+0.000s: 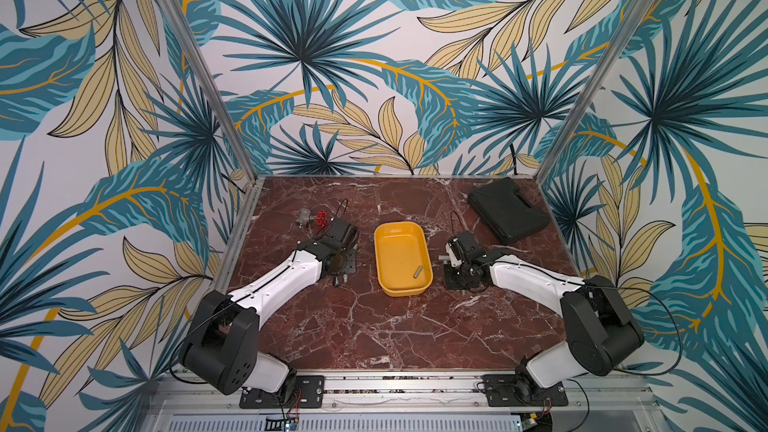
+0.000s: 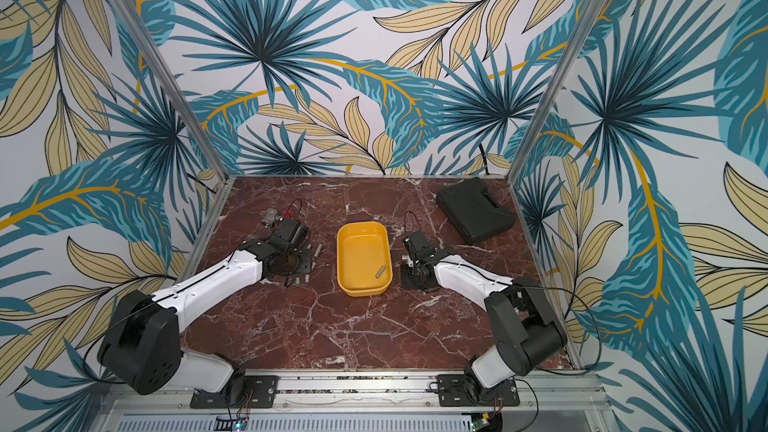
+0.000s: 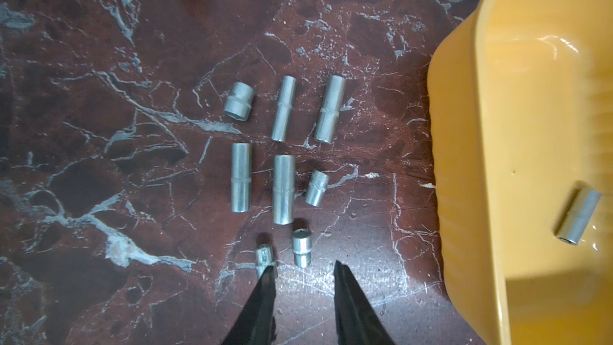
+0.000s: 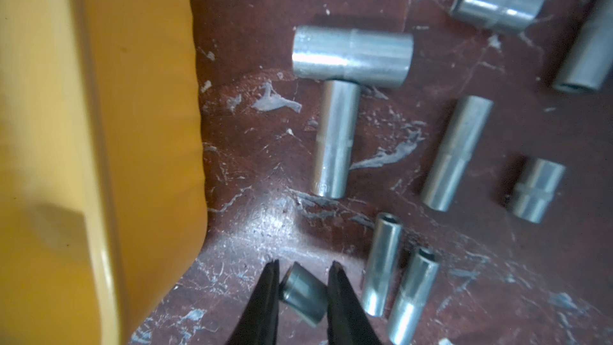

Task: Take out the socket from the storage box
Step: Place the socket head at the center of the board.

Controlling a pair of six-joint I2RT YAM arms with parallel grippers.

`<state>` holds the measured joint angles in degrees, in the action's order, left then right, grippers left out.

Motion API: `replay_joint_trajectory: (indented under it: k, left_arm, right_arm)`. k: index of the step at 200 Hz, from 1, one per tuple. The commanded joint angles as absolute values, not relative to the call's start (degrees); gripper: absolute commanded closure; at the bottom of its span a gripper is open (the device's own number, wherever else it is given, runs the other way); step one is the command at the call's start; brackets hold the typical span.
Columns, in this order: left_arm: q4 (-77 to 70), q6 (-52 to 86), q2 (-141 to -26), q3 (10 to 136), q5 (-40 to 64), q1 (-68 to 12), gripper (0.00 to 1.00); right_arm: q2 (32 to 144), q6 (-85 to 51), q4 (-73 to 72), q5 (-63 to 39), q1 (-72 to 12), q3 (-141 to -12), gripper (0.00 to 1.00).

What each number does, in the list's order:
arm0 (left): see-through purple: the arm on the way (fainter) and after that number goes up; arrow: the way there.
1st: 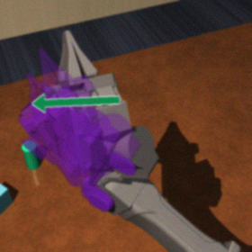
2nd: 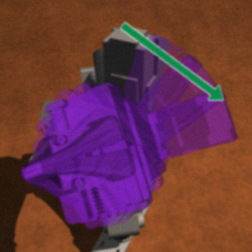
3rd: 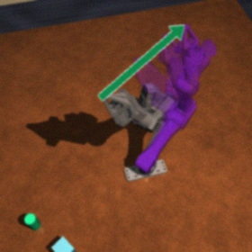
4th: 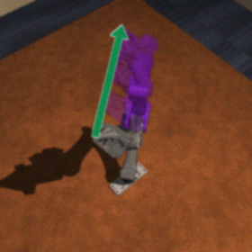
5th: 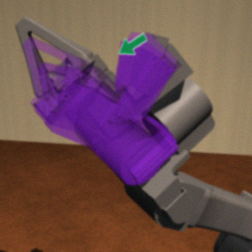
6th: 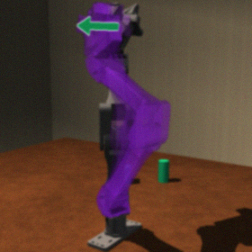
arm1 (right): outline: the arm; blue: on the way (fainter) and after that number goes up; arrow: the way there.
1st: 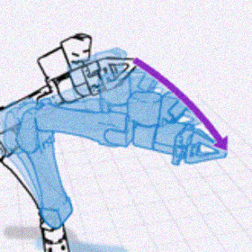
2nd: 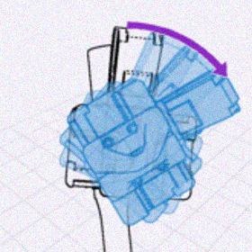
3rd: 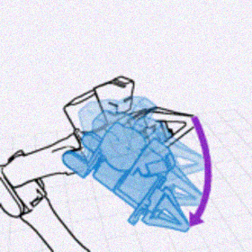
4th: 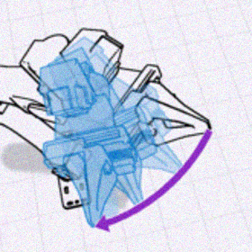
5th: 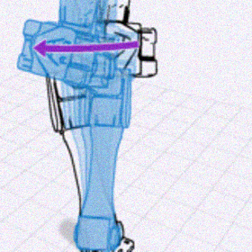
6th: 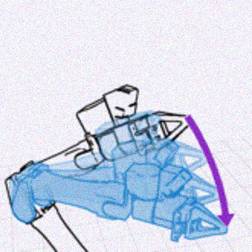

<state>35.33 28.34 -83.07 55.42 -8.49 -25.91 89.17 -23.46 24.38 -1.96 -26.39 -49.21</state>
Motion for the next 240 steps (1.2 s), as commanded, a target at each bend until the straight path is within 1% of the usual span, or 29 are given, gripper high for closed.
replay_joint_trajectory:
  k: [1,72,84,154,240]
  left_arm:
    - [34.6,27.9,-83.5,55.1,-8.3,-25.6,0.66]
    - [34.8,28.0,-83.5,55.1,-8.2,-25.6,0.67]
    - [34.8,28.0,-83.6,55.1,-8.2,-25.6,0.67]
    - [34.9,27.1,-84.6,56.5,-5.8,-25.7,0.66]
    - [37.0,25.1,-84.9,60.8,-5.6,-26.0,0.65]
  right_arm:
    - [90.6,-24.3,24.4,-1.4,-26.7,-47.7,0.82]
    - [90.5,-24.3,24.4,-0.2,-26.6,-47.4,0.79]
    - [90.6,-24.3,24.3,-0.3,-26.7,-47.5,0.77]
    - [90.7,-24.3,24.5,-0.5,-26.7,-48.3,0.72]
    - [91.5,-23.5,25.7,-0.4,-26.7,-49.8,0.71]
